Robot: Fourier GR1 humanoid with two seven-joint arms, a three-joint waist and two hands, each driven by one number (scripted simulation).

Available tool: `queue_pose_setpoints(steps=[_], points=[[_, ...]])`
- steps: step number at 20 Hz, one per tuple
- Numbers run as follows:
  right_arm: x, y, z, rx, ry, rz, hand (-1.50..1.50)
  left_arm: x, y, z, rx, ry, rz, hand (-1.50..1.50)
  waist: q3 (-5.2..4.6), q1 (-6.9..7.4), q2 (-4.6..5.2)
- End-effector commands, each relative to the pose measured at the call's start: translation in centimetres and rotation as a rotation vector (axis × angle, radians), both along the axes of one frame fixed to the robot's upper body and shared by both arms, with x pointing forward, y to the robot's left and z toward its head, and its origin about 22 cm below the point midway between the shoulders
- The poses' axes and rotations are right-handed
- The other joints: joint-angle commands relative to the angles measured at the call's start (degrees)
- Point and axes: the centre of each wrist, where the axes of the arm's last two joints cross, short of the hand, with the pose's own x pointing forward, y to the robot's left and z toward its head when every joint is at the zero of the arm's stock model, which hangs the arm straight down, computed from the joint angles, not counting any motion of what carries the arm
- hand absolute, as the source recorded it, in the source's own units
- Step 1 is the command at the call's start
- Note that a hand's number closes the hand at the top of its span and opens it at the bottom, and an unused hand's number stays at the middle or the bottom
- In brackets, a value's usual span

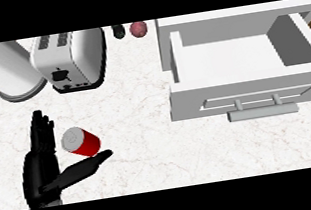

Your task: Pick up the can, place it into the drawer and close the drawer

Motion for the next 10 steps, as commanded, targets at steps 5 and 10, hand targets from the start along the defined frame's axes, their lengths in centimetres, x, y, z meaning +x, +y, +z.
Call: queue_pose_setpoints(steps=[5, 10], points=[[-0.8, 1.3, 0.3, 0.009, 0.001, -0.032, -1.5, -1.6, 1.2, -4.1, 0.028, 0.023, 0.012, -1.5, -0.01, 0.0, 0.0], [1.5, 1.0, 0.0, -0.002, -0.004, -0.009, -1.5, -1.5, 1.8, -3.5, 0.03, 0.02, -0.012, -1.5, 0.01, 0.18, 0.01]])
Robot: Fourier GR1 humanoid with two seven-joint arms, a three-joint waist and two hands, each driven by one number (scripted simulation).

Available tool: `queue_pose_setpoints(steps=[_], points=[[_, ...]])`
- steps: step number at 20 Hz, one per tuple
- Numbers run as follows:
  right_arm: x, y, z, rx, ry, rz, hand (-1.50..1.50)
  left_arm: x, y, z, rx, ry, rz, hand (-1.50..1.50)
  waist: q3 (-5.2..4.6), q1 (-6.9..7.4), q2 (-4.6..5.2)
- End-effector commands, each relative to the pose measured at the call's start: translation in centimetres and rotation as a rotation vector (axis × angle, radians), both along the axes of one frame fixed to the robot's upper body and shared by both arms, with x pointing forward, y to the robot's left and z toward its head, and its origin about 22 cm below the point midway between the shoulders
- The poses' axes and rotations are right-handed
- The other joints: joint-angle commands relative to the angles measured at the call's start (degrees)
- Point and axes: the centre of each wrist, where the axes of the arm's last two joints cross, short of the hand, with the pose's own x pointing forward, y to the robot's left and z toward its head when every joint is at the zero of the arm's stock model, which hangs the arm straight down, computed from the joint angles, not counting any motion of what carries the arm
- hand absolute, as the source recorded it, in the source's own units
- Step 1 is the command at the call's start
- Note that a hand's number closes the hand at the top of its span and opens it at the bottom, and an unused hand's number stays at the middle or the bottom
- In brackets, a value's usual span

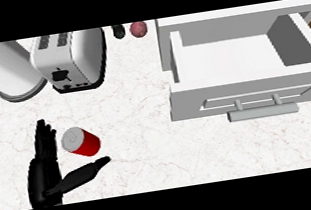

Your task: Pick up the can, place it into the drawer and close the drawer

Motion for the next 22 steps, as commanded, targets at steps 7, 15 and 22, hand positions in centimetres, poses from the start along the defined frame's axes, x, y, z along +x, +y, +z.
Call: queue_pose_setpoints(steps=[7, 15, 22], points=[[-0.5, -0.1, 1.4, -0.011, 0.003, 0.005, -1.5, 0.3, 1.6, -4.4, -0.023, 0.033, 0.005, -1.5, -0.01, -0.13, 0.01], [0.2, 0.4, -1.5, -0.002, 0.0, 0.0, -1.5, -1.6, 3.8, -5.9, -0.036, 0.044, 0.034, -1.5, 0.0, 0.04, 0.01], [-0.2, -0.7, 3.7, 0.009, -0.035, -0.011, -1.5, 0.7, 4.4, -7.6, -0.056, 0.059, 0.039, -1.5, -0.02, -0.19, 0.03]])
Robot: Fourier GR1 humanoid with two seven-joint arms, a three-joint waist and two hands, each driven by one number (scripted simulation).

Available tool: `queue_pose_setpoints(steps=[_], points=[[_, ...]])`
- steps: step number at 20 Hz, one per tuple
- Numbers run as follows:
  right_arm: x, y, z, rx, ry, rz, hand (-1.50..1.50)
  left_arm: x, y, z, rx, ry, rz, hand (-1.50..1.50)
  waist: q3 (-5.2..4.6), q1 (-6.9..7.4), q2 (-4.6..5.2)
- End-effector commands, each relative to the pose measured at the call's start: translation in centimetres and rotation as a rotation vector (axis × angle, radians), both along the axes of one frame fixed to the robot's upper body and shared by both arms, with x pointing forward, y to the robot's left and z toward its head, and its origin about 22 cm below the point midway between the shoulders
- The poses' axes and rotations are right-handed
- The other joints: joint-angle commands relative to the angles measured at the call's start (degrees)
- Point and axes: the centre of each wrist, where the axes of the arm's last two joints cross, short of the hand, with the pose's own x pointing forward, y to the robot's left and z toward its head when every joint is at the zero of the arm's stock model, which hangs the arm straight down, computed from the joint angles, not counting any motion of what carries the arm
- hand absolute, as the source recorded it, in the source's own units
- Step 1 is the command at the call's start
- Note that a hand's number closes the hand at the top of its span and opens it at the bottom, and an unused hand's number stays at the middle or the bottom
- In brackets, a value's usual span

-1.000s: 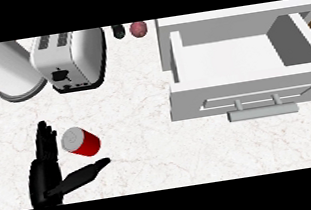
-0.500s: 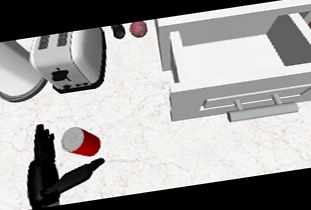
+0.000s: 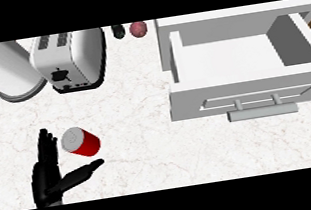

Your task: Pick up the can, place it into the drawer and close the drawer

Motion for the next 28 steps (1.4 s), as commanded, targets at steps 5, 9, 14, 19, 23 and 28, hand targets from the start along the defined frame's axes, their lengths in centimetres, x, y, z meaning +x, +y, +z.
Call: queue_pose_setpoints(steps=[5, 9, 14, 19, 23, 28], points=[[-0.1, -0.9, -0.9, 0.005, -0.018, 0.021, -1.5, 0.9, -0.9, -0.7, -0.004, -0.005, -0.011, -1.5, 0.0, -0.01, -0.01], [-3.4, 0.3, 0.6, 0.015, 0.007, 0.012, -1.5, 0.4, 0.7, 0.2, -0.022, 0.006, 0.001, -1.5, 0.01, -0.13, -0.07], [-0.9, 0.3, -1.1, -0.021, 0.008, 0.016, -1.5, 2.7, -1.0, -1.9, -0.011, -0.021, -0.007, -1.5, -0.01, -0.09, 0.01], [-2.6, 0.3, 0.1, -0.003, -0.015, -0.01, -1.5, 4.0, -0.4, -0.4, -0.022, -0.019, -0.01, -1.5, 0.0, -0.13, -0.03], [-1.4, 1.1, 1.1, 0.011, 0.014, 0.018, -1.5, 5.1, -2.0, -1.5, -0.012, -0.006, -0.048, -1.5, -0.02, -0.19, 0.02], [-3.1, -1.0, -0.5, 0.006, 0.025, 0.019, -1.5, 4.9, -3.3, -1.2, -0.03, -0.024, -0.071, -1.5, 0.01, -0.24, -0.04]])
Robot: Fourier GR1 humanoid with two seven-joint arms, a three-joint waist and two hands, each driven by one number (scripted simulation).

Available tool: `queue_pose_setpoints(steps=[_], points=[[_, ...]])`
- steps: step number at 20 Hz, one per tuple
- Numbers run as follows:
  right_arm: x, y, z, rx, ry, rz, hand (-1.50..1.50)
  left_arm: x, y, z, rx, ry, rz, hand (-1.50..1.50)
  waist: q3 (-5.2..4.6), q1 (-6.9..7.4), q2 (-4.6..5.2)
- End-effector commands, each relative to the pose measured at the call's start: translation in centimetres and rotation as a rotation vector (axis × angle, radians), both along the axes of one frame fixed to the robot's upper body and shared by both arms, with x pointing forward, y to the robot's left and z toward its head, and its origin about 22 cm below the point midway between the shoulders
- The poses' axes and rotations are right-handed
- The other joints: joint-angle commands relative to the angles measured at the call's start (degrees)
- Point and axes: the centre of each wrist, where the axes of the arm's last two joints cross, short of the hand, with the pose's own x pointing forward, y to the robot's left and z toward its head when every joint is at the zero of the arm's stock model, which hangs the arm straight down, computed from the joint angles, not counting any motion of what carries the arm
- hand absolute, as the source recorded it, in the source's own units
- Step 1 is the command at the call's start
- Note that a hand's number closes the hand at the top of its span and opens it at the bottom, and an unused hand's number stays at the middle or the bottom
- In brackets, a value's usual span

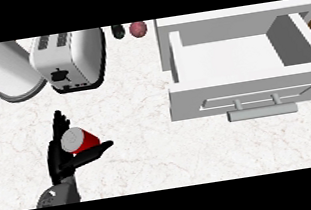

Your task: Pick up the can, place it into the drawer and close the drawer

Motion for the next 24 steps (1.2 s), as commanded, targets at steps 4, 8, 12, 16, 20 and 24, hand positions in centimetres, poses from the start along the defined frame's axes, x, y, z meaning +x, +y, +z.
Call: queue_pose_setpoints(steps=[4, 8, 12, 16, 20, 24], points=[[0.3, 0.2, 0.6, 0.012, -0.02, 0.001, -1.5, 1.6, 0.2, -1.7, -0.023, -0.044, -0.029, 1.5, -0.03, -0.25, 0.09], [-0.5, 1.5, 1.3, 0.015, -0.008, -0.012, -1.5, 2.3, -0.6, 0.9, -0.047, -0.073, -0.059, 1.5, 0.0, 0.03, -0.02], [0.2, 1.3, 0.7, 0.011, -0.014, -0.011, -1.5, 2.4, -2.6, 1.4, -0.107, -0.053, -0.085, 1.5, 0.01, 0.09, -0.02], [0.1, 1.2, -0.4, 0.026, -0.015, -0.007, -1.5, 4.1, -3.7, 2.7, -0.108, -0.135, -0.107, 1.5, 0.01, -0.02, 0.0], [-1.8, 0.3, 0.6, 0.018, -0.014, -0.002, -1.5, 3.4, -0.6, 4.4, -0.094, -0.121, -0.171, 1.5, 0.01, 0.02, -0.06], [0.1, -0.9, -0.1, 0.005, -0.002, -0.005, -1.5, 4.2, 0.6, 4.2, -0.074, -0.135, -0.197, 1.5, 0.01, -0.01, 0.03]])
